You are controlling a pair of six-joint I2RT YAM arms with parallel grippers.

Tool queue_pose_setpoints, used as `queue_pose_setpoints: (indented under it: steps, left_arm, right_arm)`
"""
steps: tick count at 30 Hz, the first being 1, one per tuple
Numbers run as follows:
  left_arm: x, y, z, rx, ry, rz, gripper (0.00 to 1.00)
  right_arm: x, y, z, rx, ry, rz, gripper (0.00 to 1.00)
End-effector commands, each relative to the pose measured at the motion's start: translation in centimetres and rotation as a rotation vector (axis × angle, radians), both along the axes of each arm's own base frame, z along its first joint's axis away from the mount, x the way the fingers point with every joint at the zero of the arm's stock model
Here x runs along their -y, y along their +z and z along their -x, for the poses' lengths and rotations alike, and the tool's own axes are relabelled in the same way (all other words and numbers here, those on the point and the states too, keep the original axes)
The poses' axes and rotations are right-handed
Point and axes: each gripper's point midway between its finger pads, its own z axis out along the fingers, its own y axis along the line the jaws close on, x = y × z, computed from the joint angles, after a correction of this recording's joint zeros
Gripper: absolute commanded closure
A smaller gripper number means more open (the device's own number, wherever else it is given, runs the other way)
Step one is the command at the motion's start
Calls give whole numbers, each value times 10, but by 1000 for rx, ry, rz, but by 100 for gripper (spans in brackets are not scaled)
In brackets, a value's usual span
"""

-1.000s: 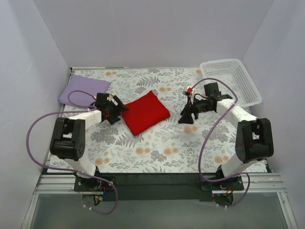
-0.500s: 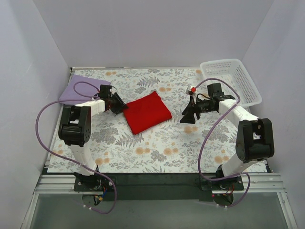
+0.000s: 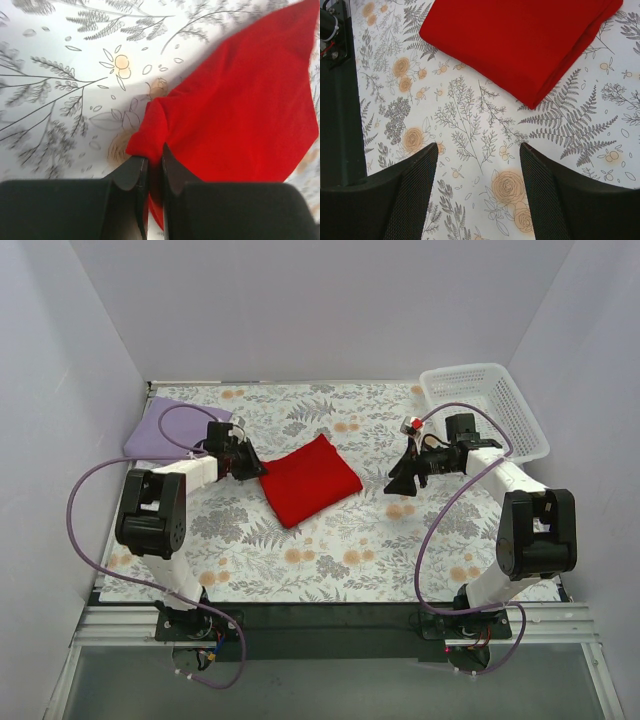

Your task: Fold and stack the t-shirts

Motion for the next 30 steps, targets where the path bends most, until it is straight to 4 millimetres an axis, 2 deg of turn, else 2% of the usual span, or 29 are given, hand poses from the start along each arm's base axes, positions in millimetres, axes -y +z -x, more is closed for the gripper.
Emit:
queue_pose_setpoints:
  steps: [1, 2, 3, 5, 6, 9, 12, 19, 26, 30]
  left_arm:
    - [-24, 69, -15, 286, -68, -201, 100]
    - [-39, 78, -21, 320, -25, -280, 100]
    - [-46, 100, -25, 375, -15, -321, 100]
    - [-62, 111, -26, 399, -27, -430, 100]
    - [-76, 124, -32, 421, 16, -501, 100]
    - [-101, 139, -32, 430, 45, -652, 100]
    - [-117, 153, -35, 456, 57, -755, 100]
    - [-144, 175, -53, 471, 94, -939, 100]
    - [-164, 204, -66, 502, 129, -1089, 100]
    - [-172, 213, -81, 511, 128, -1179, 100]
  right_arm:
    - [0, 14, 3, 42, 14, -36, 27]
    - [0, 14, 3, 40, 12, -36, 27]
    - [0, 14, 3, 39, 12, -36, 28]
    - [0, 13, 3, 39, 12, -35, 28]
    - [1, 13, 2, 37, 11, -36, 28]
    - [1, 13, 2, 32, 11, -38, 28]
    - [0, 14, 2, 32, 13, -40, 28]
    - [0, 14, 3, 31, 20, -43, 28]
    - [-2, 15, 4, 16, 34, -58, 28]
    - [-1, 16, 5, 12, 36, -61, 28]
